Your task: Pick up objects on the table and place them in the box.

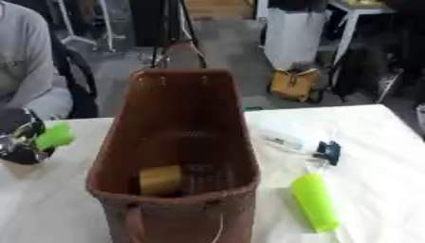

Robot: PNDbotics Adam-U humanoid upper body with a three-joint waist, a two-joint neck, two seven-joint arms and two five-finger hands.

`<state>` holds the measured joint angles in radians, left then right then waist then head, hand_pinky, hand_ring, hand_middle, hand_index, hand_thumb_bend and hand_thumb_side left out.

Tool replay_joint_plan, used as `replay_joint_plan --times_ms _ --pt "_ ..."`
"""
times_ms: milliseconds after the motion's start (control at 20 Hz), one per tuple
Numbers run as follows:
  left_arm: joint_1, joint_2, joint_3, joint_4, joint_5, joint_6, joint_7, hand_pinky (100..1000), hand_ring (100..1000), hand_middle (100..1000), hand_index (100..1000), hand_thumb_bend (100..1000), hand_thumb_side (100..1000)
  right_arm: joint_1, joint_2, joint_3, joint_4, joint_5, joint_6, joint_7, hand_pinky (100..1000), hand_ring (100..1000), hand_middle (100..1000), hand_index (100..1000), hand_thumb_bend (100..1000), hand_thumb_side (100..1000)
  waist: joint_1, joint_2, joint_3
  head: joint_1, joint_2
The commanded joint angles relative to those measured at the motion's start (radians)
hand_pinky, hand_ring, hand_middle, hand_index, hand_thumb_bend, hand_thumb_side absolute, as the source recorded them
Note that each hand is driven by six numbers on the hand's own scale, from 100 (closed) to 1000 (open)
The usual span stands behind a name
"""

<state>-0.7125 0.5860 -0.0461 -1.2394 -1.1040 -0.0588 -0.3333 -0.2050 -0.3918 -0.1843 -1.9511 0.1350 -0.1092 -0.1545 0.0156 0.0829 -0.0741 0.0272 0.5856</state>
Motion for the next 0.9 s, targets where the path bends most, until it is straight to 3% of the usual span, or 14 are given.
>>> replay_joint_plan --times_ms 50,250,500,700,750,800,850,900 --pt "-0.060 0.009 0.017 -0.120 0.077 0.016 0.048 673 582 379 453 318 256 -0.007 -0.022 -0.006 -0.007 -0.001 -0.002 0.000 538 633 711 790 338 620 -0.001 -0.016 0.001 -0.001 0.007" --pt "-0.128 -0.031 -0.032 -0.176 0.143 -0.011 0.071 687 599 392 464 365 260 -0.007 -0.021 -0.001 -0.006 -0.003 -0.002 0.004 538 632 711 791 338 620 -0.001 -0.019 -0.005 0.007 0.007" --pt "-0.260 -0.129 -0.125 -0.187 0.139 -0.094 0.039 690 602 394 466 398 265 -0.012 -0.019 0.011 -0.004 -0.009 -0.005 0.017 538 632 711 790 339 621 0.000 -0.024 -0.031 0.018 0.001" --pt "-0.297 -0.193 -0.185 -0.150 0.105 -0.145 0.025 701 615 421 492 458 313 -0.019 -0.016 0.018 -0.003 -0.014 -0.008 0.025 538 632 711 791 340 621 0.001 -0.026 -0.051 0.023 -0.007" --pt "-0.298 -0.200 -0.201 -0.136 0.086 -0.162 0.007 751 698 506 586 655 465 -0.020 -0.015 0.019 -0.003 -0.015 -0.008 0.027 538 632 711 791 340 621 0.002 -0.026 -0.054 0.024 -0.010" --pt "-0.297 -0.203 -0.226 -0.115 0.045 -0.193 -0.045 762 714 525 606 681 487 -0.020 -0.016 0.019 -0.003 -0.016 -0.008 0.028 538 632 711 791 340 621 0.002 -0.026 -0.057 0.023 -0.013" --pt "-0.295 -0.206 -0.238 -0.102 0.007 -0.221 -0.093 806 758 607 674 891 597 -0.020 -0.016 0.019 -0.002 -0.016 -0.008 0.028 538 631 711 791 340 621 0.003 -0.027 -0.059 0.023 -0.015" --pt "-0.290 -0.207 -0.247 -0.088 -0.029 -0.249 -0.143 806 758 607 674 891 597 -0.020 -0.016 0.018 -0.002 -0.016 -0.008 0.027 538 631 711 791 340 621 0.004 -0.027 -0.060 0.022 -0.016"
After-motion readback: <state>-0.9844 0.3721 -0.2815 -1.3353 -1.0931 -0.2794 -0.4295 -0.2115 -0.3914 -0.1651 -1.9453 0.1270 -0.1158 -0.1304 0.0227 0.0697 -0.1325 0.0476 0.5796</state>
